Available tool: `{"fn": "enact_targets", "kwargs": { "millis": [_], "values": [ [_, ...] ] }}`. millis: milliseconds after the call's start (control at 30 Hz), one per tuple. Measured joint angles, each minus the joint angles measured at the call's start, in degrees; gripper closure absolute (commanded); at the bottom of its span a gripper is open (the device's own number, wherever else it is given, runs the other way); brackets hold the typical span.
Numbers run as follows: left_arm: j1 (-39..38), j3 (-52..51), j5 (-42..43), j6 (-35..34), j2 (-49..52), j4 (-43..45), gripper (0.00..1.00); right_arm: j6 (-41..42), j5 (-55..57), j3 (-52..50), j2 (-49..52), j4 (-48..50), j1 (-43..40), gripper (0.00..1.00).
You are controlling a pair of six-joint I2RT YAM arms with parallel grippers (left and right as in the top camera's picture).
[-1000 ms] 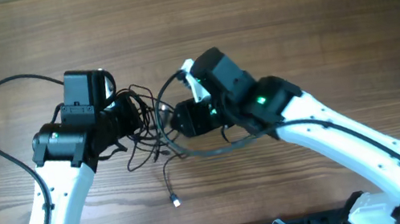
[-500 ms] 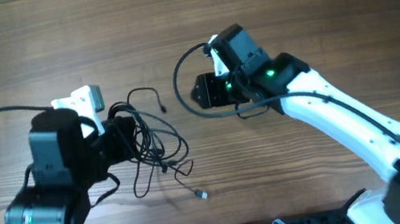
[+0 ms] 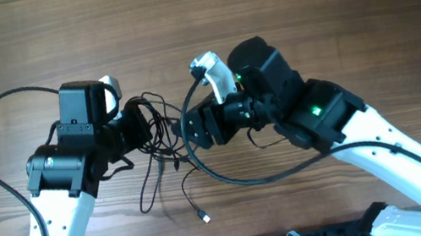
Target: Untangle cables
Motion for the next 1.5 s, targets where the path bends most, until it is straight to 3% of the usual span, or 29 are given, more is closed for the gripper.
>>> {"fn": "enact_targets", "kwargs": {
  "millis": [267,500,700,967,1033,1133,1267,1400,1500],
  "values": [
    [0.0,0.0,0.0,0.0,0.0,-0.1,0.96,8.5,13.2,0.0,7.5,-1.3,4.3,0.43],
    [-0.5,-0.1,2.3,0.0,-0.3,0.3,0.96,19.0,27.3,0.8,10.1,-10.2,4.6,0.61],
    [-0.8,-0.8,5.1,0.0,-7.1,0.5,0.96,20.5,26.5,2.8,10.2,-12.5,2.5,0.70],
    [-0.8,-1.5,6.8,0.0,-12.0,1.1,0.96,17.8,18.6,3.5,10.2,-15.7,-3.5,0.72],
    [-0.9,-1.6,7.4,0.0,-12.7,1.6,0.96,16.5,15.6,3.5,10.2,-16.0,-5.2,0.70],
    [-0.9,-1.6,7.5,0.0,-13.1,2.1,0.96,10.2,9.7,3.3,10.2,-14.6,-8.3,0.50],
    [-0.1,-1.6,5.1,0.0,-14.7,1.9,0.96,-3.3,1.3,3.3,9.9,-12.9,-12.9,0.35],
    [1.5,-1.2,2.0,0.8,-14.6,2.0,0.96,-11.5,-1.9,5.8,6.1,-13.0,-14.3,0.32],
    [1.5,-1.2,5.7,5.2,-12.6,3.4,0.96,-16.2,-5.3,7.8,1.2,-11.7,-12.6,0.32]
  ]
}}
